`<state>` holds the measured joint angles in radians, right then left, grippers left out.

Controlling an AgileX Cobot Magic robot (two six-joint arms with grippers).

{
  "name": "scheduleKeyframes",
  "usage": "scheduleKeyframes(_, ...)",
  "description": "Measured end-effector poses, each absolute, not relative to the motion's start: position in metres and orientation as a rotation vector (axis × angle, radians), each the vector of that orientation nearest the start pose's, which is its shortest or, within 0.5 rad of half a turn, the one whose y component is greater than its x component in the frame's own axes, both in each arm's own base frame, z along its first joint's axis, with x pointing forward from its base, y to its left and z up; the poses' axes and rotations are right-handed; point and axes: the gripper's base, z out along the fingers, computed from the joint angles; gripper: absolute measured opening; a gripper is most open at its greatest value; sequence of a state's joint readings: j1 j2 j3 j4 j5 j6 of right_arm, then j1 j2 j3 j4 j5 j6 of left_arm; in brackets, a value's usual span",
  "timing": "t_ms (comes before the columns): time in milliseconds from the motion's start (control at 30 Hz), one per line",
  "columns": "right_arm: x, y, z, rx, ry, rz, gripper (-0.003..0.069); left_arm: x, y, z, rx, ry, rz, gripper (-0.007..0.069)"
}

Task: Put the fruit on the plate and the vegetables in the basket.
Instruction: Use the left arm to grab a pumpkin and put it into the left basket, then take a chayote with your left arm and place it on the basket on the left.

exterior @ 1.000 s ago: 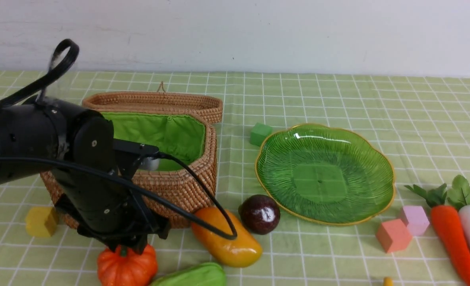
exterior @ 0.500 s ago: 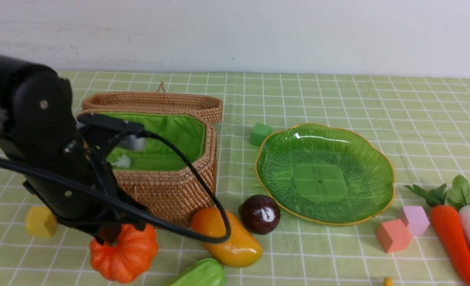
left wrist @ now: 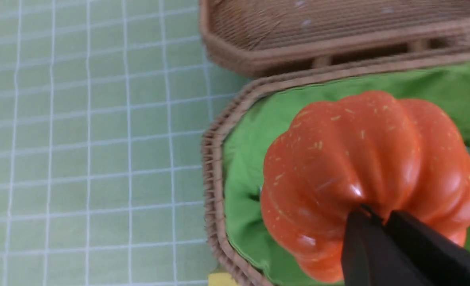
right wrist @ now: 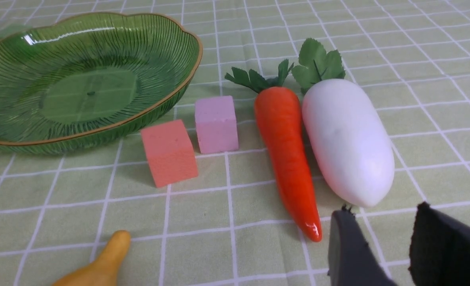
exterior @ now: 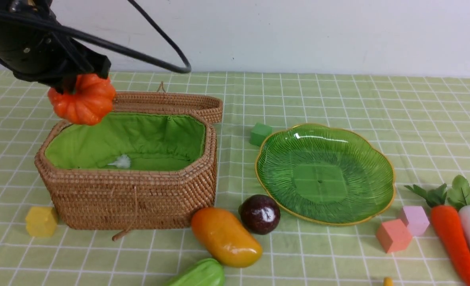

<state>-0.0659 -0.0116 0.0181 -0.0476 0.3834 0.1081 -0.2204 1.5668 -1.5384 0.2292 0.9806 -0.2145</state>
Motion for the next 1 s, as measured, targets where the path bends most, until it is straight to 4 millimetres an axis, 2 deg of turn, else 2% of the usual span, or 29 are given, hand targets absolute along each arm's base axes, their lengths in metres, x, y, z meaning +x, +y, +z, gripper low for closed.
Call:
scheduleKeyframes(133, 0.052, -0.005, 0.173, 0.134, 1.868, -0.018, 0.024, 0.366, -0.058, 0.329, -0.018, 2.561, 0.118, 0.0047)
scheduleKeyframes(167, 0.052, -0.005, 0.173, 0.134, 1.868, -0.018, 0.024, 0.366, -0.058, 0.329, -0.018, 2.561, 0.118, 0.005)
scheduleKeyframes(267, 0.052, -0.005, 0.173, 0.134, 1.868, -0.018, 0.024, 0.377, -0.061, 0.31, -0.045, 2.597, 0.117, 0.0139)
scheduleKeyframes(400, 0.052, -0.005, 0.173, 0.134, 1.868, -0.018, 0.024, 0.378, -0.062, 0.307, -0.058, 2.608, 0.107, 0.036)
scheduleKeyframes(500, 0.052, -0.005, 0.173, 0.134, 1.868, -0.017, 0.024, 0.375, -0.065, 0.309, -0.055, 2.617, 0.073, 0.0475)
scheduleKeyframes(533, 0.052, -0.005, 0.173, 0.134, 1.868, -0.017, 0.024, 0.369, -0.071, 0.313, -0.02, 2.633, 0.055, 0.0558)
scheduleKeyframes(600, 0.052, -0.005, 0.173, 0.134, 1.868, -0.017, 0.024, 0.353, -0.086, 0.327, 0.087, 2.647, 0.018, 0.0627)
scheduleKeyframes(633, 0.052, -0.005, 0.173, 0.134, 1.868, -0.018, 0.024, 0.348, -0.09, 0.332, 0.112, 2.648, 0.0, 0.064)
scheduleKeyframes(667, 0.052, -0.005, 0.173, 0.134, 1.868, -0.018, 0.024, 0.33, -0.11, 0.344, 0.245, 2.636, -0.059, 0.066)
scheduleKeyframes(733, 0.052, -0.005, 0.173, 0.134, 1.868, -0.018, 0.024, 0.306, -0.138, 0.361, 0.42, 2.583, -0.128, 0.0666)
scheduleKeyframes(767, 0.052, -0.005, 0.173, 0.134, 1.868, -0.018, 0.024, 0.303, -0.141, 0.362, 0.436, 2.577, -0.135, 0.0665)
scheduleKeyframes(800, 0.052, -0.005, 0.173, 0.134, 1.868, -0.018, 0.024, 0.288, -0.159, 0.366, 0.544, 2.552, -0.168, 0.0662)
scheduleKeyframes(867, 0.052, -0.005, 0.173, 0.134, 1.868, -0.018, 0.024, 0.273, -0.177, 0.357, 0.662, 2.571, -0.175, 0.0649)
scheduleKeyframes(933, 0.052, -0.005, 0.173, 0.134, 1.868, -0.018, 0.024, 0.262, -0.19, 0.336, 0.76, 2.625, -0.156, 0.0629)
scheduleKeyframes(1000, 0.052, -0.005, 0.173, 0.134, 1.868, -0.018, 0.024, 0.251, -0.196, 0.305, 0.843, 2.706, -0.115, 0.0601)
